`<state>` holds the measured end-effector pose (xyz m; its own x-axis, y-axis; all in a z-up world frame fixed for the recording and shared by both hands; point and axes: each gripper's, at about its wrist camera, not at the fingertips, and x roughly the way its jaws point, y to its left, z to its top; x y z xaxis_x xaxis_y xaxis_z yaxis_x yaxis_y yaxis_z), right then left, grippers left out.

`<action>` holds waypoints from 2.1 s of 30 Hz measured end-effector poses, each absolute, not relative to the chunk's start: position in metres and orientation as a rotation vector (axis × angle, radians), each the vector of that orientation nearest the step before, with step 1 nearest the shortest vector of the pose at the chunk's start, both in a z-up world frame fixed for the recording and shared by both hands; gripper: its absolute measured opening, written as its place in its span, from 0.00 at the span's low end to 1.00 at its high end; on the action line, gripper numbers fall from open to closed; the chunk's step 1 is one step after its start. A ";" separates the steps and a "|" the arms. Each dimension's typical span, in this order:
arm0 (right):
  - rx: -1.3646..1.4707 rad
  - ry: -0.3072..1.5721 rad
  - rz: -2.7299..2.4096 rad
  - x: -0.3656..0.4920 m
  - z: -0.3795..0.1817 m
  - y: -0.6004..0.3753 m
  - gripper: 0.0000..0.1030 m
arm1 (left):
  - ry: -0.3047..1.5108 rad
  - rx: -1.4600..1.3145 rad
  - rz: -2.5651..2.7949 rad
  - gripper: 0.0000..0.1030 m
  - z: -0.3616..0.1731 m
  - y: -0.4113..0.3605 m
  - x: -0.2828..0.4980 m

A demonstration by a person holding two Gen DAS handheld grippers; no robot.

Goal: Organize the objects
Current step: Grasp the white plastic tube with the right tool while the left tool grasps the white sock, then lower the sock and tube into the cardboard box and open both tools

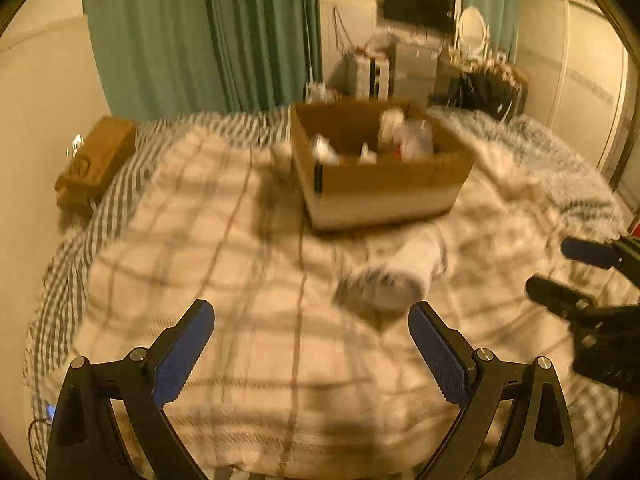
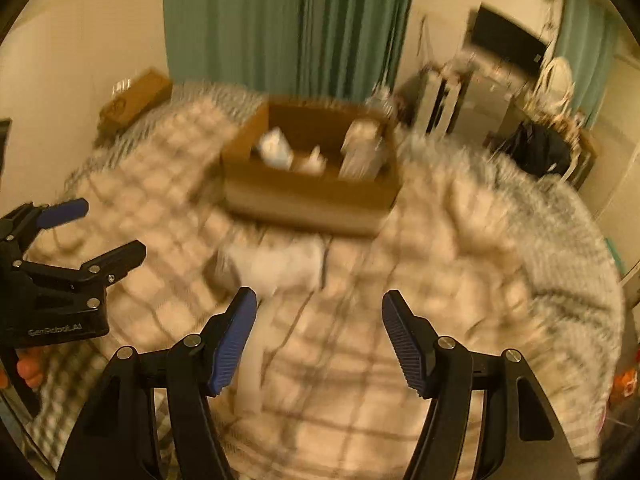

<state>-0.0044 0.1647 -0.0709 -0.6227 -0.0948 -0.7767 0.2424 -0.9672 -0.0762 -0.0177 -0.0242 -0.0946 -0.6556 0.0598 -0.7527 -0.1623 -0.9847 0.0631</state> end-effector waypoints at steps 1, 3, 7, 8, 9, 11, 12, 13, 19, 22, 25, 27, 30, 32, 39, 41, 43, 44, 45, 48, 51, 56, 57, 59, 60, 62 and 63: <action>1.309 0.262 -2.627 -0.008 -0.087 0.161 0.63 | 0.184 -1.261 2.745 0.97 -0.101 -0.026 -0.018; 1.355 0.279 -2.579 -0.012 -0.108 0.155 0.63 | 0.159 -1.279 2.725 0.97 -0.108 -0.029 -0.020; 1.432 0.323 -2.484 -0.024 -0.143 0.137 0.63 | 0.158 -1.298 2.716 0.97 -0.115 -0.028 -0.022; 1.444 0.314 -2.468 -0.028 -0.147 0.135 0.63 | 0.157 -1.306 2.712 0.97 -0.117 -0.028 -0.023; 1.458 0.300 -2.449 -0.031 -0.153 0.132 0.63 | 0.159 -1.316 2.709 0.97 -0.119 -0.027 -0.024; 1.477 0.281 -2.417 -0.036 -0.166 0.128 0.62 | 0.161 -1.331 2.705 0.97 -0.121 -0.027 -0.025; 1.480 0.276 -2.403 -0.038 -0.172 0.126 0.59 | 0.165 -1.337 2.707 0.97 -0.122 -0.027 -0.025; 1.488 0.263 -2.388 -0.040 -0.178 0.126 0.51 | 0.167 -1.340 2.706 0.97 -0.123 -0.027 -0.026; 1.497 0.210 -2.339 -0.034 -0.181 0.130 0.16 | 0.212 -1.358 2.714 0.97 -0.121 -0.023 -0.025; 1.439 0.162 -2.379 -0.024 -0.158 0.142 0.15 | 0.233 -1.339 2.723 0.97 -0.112 -0.017 -0.024; 1.369 0.121 -2.437 -0.019 -0.131 0.161 0.15 | 0.243 -1.320 2.723 0.97 -0.102 -0.007 -0.026; 1.316 0.109 -2.496 -0.022 -0.107 0.178 0.15 | 0.250 -1.311 2.716 0.97 -0.096 0.004 -0.032; 1.267 0.114 -2.562 -0.035 -0.082 0.192 0.15 | 0.257 -1.289 2.699 0.97 -0.089 0.022 -0.045; 1.241 0.135 -2.609 -0.047 -0.070 0.203 0.15 | 0.252 -1.276 2.683 0.97 -0.090 0.036 -0.057; 1.265 0.085 -2.654 -0.071 -0.083 0.231 0.15 | 0.350 -1.371 2.611 0.97 -0.145 0.077 -0.097; 1.309 0.066 -2.637 -0.074 -0.101 0.238 0.15 | 0.364 -1.433 2.578 0.97 -0.167 0.081 -0.106; 1.342 0.039 -2.617 -0.074 -0.115 0.243 0.15 | 0.375 -1.493 2.531 0.97 -0.183 0.084 -0.112; 1.355 0.030 -2.611 -0.075 -0.120 0.244 0.15 | 0.380 -1.532 2.490 0.97 -0.192 0.086 -0.114; 1.367 0.022 -2.608 -0.075 -0.124 0.245 0.15 | 0.393 -1.551 2.478 0.96 -0.197 0.087 -0.114; 1.371 0.023 -2.604 -0.073 -0.127 0.246 0.15 | 0.412 -1.545 2.489 0.80 -0.198 0.087 -0.112; 1.356 0.018 -2.603 -0.069 -0.124 0.245 0.15 | 0.341 -1.511 2.500 0.61 -0.186 0.079 -0.106; 1.315 0.018 -2.620 -0.057 -0.108 0.240 0.15 | 0.240 -1.411 2.546 0.57 -0.146 0.064 -0.082; 1.302 0.027 -2.625 -0.053 -0.102 0.238 0.15 | 0.235 -1.387 2.561 0.57 -0.136 0.062 -0.077; 1.270 0.044 -2.637 -0.048 -0.089 0.234 0.15 | 0.229 -1.326 2.599 0.57 -0.112 0.056 -0.068; 1.248 0.053 -2.643 -0.045 -0.081 0.231 0.15 | 0.225 -1.292 2.620 0.57 -0.099 0.054 -0.068; 1.205 0.067 -2.657 -0.044 -0.066 0.228 0.15 | 0.209 -1.242 2.648 0.57 -0.074 0.048 -0.071; 1.179 0.076 -2.663 -0.044 -0.056 0.226 0.15 | 0.197 -1.226 2.657 0.57 -0.064 0.045 -0.073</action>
